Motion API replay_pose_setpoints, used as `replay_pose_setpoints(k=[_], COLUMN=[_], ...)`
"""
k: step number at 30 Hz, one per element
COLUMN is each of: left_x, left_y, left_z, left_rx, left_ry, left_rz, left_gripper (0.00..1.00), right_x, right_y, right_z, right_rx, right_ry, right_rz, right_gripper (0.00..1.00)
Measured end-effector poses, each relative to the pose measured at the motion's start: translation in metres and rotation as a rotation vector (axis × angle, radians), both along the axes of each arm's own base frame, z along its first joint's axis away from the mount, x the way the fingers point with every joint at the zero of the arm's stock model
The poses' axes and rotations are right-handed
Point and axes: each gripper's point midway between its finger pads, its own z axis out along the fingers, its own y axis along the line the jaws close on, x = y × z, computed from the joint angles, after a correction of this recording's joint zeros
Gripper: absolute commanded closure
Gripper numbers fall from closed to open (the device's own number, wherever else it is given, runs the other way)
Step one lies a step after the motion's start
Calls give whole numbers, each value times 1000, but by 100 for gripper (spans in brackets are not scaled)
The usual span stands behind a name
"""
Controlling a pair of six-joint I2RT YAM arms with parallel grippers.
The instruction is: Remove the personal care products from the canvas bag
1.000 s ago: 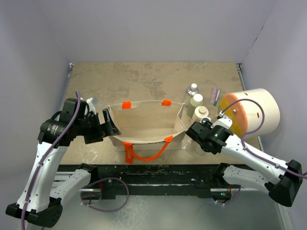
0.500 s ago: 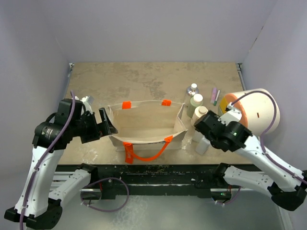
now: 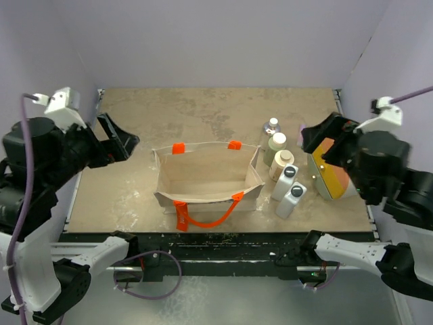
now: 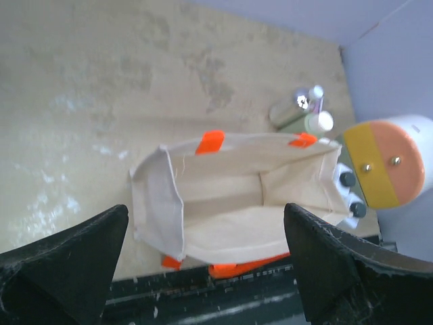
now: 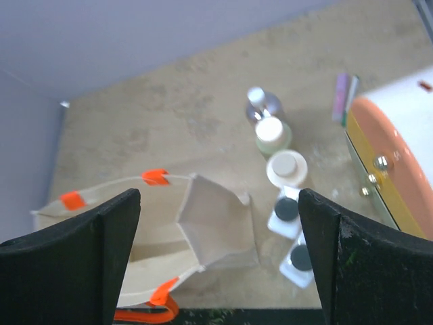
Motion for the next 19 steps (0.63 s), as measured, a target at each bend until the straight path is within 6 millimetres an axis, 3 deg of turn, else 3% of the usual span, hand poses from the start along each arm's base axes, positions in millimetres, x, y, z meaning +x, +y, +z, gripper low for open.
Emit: replay_pose_setpoints(k=[4, 9, 12, 19], left_x=[-1, -8, -12, -12], left_y=[12, 23, 27, 32], left_z=[53, 90, 98, 101], left_rx=[28, 42, 48, 69], left_ry=[-172, -305, -345, -368], left_rz=[31, 58, 71, 83], left_gripper=[1, 1, 1, 1], right_x=[-10, -22, -24, -15], right_y=[-9, -21, -22, -11], right_z=[60, 110, 123, 118], right_rx=[58, 123, 131, 90], right_ry=[-155, -280, -309, -287], right_rz=[65, 92, 104, 117], right_gripper=[0, 0, 0, 0])
